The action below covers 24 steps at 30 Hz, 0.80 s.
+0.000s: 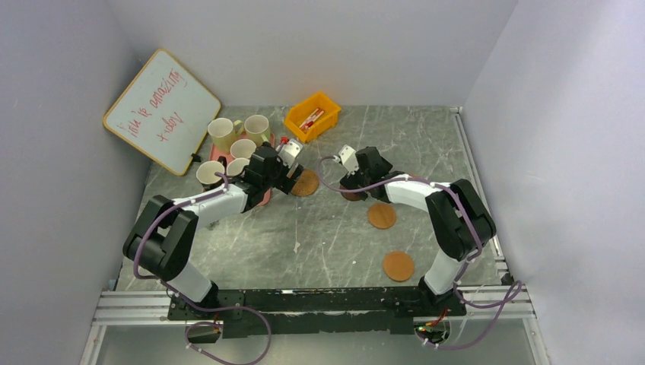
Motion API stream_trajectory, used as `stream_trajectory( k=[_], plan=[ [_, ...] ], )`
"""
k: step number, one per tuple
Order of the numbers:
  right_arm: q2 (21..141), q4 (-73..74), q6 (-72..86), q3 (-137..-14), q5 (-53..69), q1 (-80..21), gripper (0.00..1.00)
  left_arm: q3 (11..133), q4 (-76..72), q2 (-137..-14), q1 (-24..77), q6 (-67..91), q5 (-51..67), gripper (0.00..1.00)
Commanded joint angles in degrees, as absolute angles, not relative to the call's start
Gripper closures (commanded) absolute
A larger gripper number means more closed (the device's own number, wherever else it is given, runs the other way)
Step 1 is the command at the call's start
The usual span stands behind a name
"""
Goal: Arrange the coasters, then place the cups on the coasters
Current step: Move the coaster to the center of the board.
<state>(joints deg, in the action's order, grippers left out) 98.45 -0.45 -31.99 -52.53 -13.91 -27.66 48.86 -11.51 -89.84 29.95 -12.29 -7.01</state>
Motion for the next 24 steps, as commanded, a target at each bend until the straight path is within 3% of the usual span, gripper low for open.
stream_trajectory(
  k=[1, 13, 24],
  plan=[
    [100.86, 7.01, -31.13, -52.70, -18.37, -26.44, 0.00, 49.93, -12.99, -89.67, 29.79, -11.06, -7.95, 0.04],
    [94.21, 9.22, -28.90, -53.61, -12.11, -25.81, 0.00, 53.49, -11.46, -93.34, 30.38, -11.59, -8.16, 0.04],
    [83.14, 1.07, -28.23, -48.99, -8.42, -24.66, 0.00, 57.91, -11.17, -103.03, 40.10, -19.39, -24.91, 0.04]
  ],
)
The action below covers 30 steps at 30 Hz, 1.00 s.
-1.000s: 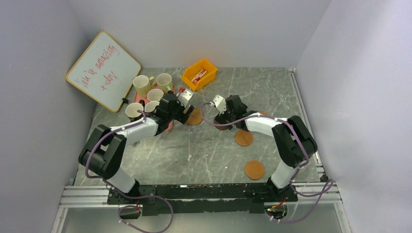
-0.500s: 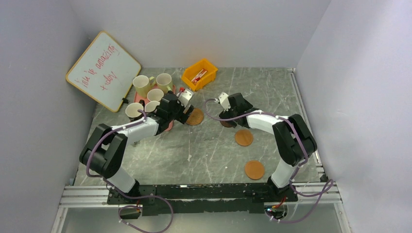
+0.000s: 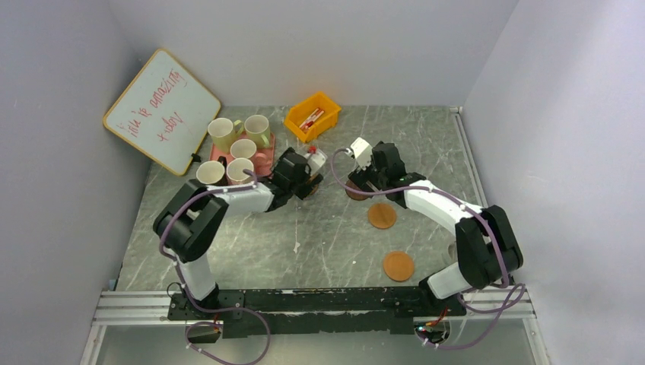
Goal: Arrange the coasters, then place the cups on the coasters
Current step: Move the coaster to the center of the board.
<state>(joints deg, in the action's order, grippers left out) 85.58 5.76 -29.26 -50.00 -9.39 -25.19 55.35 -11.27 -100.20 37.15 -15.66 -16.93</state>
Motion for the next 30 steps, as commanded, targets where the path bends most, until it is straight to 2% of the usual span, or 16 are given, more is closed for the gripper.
stream_trajectory(
  k=[1, 10, 18, 25, 30],
  plan=[
    [82.96, 0.84, -28.25, -48.89, -8.61, -24.64, 0.00, 58.44, -11.05, -103.82, 40.36, -19.56, -25.73, 0.04],
    [82.37, 0.98, -28.56, -48.83, -8.32, -24.43, 0.00, 59.15, -14.99, -108.13, 41.94, -22.87, -31.52, 0.04],
    [81.58, 0.88, -29.00, -48.58, -8.04, -24.49, 0.00, 65.44, -13.51, -116.21, 44.19, -24.76, -32.84, 0.04],
    [82.05, 0.94, -29.20, -48.64, -8.55, -24.32, 0.00, 76.01, -3.79, -122.31, 45.24, -22.64, -28.53, 0.04],
    [81.40, 0.71, -29.05, -48.53, -9.06, -23.69, 0.00, 83.62, -0.61, -126.71, 45.44, -22.60, -31.63, 0.04]
  ],
)
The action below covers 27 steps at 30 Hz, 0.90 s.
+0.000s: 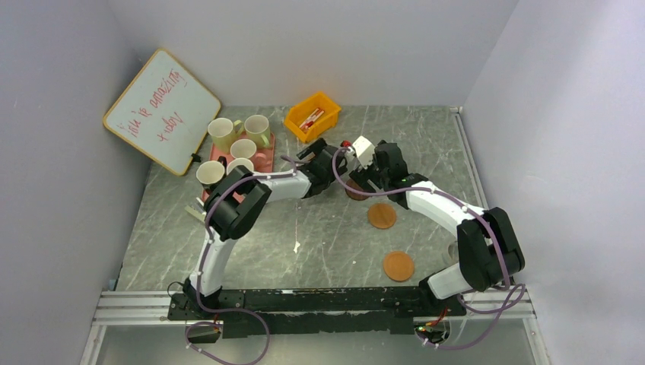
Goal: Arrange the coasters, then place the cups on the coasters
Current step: Move the coaster to the center of the board.
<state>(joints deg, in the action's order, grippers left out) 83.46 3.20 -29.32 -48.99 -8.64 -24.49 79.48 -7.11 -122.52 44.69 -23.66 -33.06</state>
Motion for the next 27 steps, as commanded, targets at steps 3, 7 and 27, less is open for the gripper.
stream_trajectory(
  k=[3, 7, 27],
  plan=[
    [81.28, 0.55, -28.90, -48.56, -9.36, -23.33, 0.00, 86.08, -0.09, -127.66, 45.44, -22.37, -32.58, 0.04],
    [82.57, 0.73, -28.83, -48.93, -10.67, -23.29, 0.00, 87.76, 2.49, -126.75, 45.40, -20.05, -30.30, 0.04],
    [86.46, 1.25, -27.29, -48.93, -4.98, -22.75, 0.00, 74.04, 0.44, -103.56, 41.83, -17.14, -21.85, 0.04]
  ],
)
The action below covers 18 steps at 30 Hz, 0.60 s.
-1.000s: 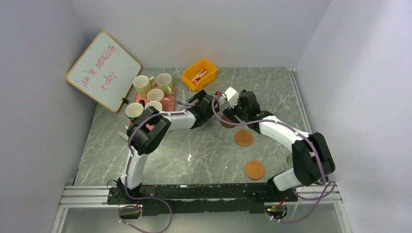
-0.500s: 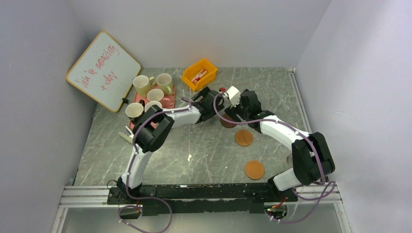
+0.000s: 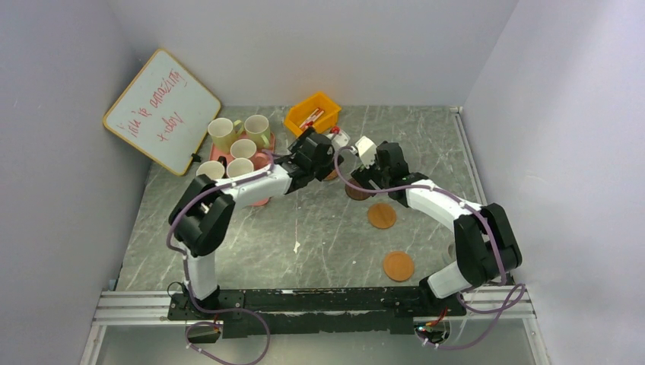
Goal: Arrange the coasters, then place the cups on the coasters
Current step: Move the coaster to the center of the board.
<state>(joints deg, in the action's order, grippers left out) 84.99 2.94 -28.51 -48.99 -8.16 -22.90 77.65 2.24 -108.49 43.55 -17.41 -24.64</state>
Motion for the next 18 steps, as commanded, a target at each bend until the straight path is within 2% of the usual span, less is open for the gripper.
stream_trajectory(
  k=[1, 11, 18],
  plan=[
    [86.99, 1.17, -27.13, -49.00, -4.81, -22.70, 0.00, 72.38, -0.40, -102.21, 41.26, -17.22, -21.12, 0.04],
    [91.70, -2.99, -25.47, -48.78, -6.32, -23.60, 0.00, 56.64, -2.40, -88.34, 38.87, -14.86, -8.84, 0.04],
    [96.85, -5.09, -24.58, -49.76, -9.65, -23.66, 0.00, 51.50, -4.07, -82.85, 37.68, -15.14, -4.62, 0.04]
  ],
)
